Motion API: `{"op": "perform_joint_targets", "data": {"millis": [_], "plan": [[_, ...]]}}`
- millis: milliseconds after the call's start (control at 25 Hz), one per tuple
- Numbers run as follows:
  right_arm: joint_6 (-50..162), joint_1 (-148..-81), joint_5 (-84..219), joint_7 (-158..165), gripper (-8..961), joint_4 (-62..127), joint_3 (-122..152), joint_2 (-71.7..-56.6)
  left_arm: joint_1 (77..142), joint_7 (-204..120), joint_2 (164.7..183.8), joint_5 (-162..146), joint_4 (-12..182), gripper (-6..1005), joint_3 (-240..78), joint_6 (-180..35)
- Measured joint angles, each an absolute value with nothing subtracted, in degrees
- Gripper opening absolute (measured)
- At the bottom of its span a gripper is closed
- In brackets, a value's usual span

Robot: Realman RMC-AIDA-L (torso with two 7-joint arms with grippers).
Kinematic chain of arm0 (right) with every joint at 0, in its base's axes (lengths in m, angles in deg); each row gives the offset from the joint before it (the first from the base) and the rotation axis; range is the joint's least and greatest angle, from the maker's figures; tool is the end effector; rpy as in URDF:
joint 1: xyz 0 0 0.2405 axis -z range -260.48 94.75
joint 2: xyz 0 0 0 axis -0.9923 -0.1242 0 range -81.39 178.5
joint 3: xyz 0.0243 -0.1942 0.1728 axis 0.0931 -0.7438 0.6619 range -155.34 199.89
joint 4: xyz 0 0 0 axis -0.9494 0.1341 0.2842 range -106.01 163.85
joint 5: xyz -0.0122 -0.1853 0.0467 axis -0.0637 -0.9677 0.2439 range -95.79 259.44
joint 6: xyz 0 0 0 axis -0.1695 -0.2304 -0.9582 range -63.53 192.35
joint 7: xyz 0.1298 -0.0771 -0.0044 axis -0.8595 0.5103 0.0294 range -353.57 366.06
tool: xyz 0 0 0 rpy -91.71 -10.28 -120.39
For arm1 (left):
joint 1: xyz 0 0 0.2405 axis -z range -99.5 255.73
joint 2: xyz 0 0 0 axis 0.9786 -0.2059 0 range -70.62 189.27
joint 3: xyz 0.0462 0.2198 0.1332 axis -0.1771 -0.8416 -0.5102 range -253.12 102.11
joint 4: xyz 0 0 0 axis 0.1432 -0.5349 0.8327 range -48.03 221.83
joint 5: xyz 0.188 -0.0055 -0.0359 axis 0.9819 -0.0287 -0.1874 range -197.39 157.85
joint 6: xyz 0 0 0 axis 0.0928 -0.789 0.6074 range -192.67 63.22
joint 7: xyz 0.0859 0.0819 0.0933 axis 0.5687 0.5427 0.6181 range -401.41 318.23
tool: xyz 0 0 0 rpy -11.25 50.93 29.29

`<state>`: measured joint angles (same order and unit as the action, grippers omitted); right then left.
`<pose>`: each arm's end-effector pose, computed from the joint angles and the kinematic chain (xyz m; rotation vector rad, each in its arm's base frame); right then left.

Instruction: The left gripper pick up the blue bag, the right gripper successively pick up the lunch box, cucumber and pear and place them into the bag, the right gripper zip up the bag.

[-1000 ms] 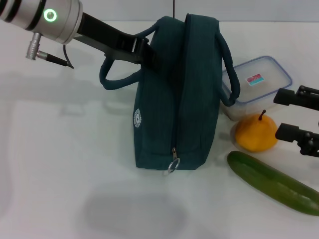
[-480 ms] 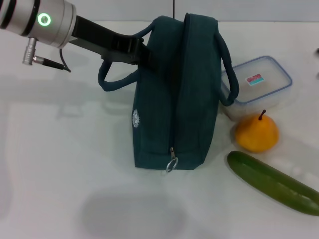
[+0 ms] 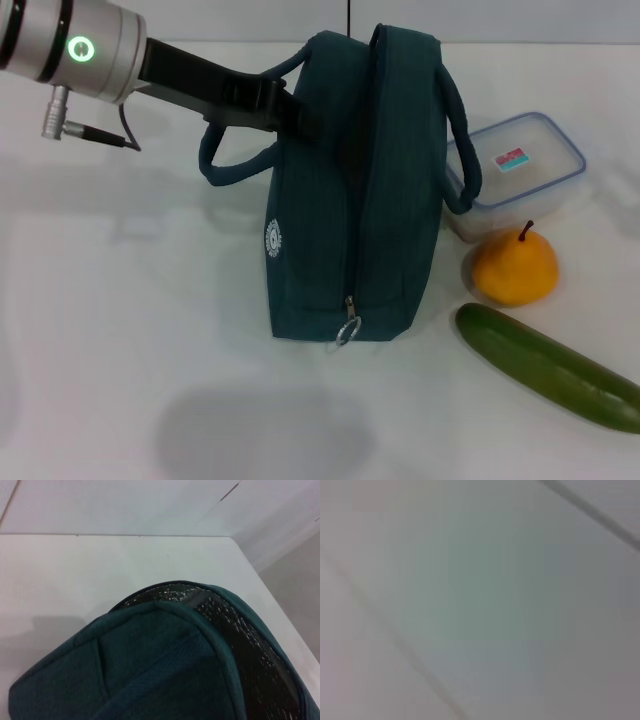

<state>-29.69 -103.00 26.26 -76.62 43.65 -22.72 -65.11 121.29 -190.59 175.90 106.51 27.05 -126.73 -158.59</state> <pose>0.2958 0.2987 0.0769 -1.7377 1.0022 1.6525 -0.1601 0.3743 0.0265 -2.6073 -1.5147 -0.3121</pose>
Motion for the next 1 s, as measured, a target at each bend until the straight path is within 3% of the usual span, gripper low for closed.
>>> {"op": "perform_joint_targets", "data": {"millis": [440, 720, 880, 1000], "plan": [[-9.32, -105.16, 23.52, -87.8, 716, 43.04, -23.5, -62.61, 121.04, -188.7, 176.17, 106.13, 27.05, 51, -126.65, -158.59], [2.09, -108.4, 23.59, -92.09, 859, 42.16, -23.69, -65.39, 120.77, -187.68, 176.41, 104.86, 27.05, 51, -126.65, -158.59], [4.69, -110.33, 23.93, -92.1, 867, 41.13, -23.7, -66.89, 120.54, -187.4, 176.62, 104.84, 27.05, 51, -126.65, -158.51], [5.1, -112.03, 24.11, -92.12, 868, 39.06, -23.67, -67.05, 120.45, -186.92, 176.85, 104.69, 27.05, 51, -126.66, -158.24]]}}
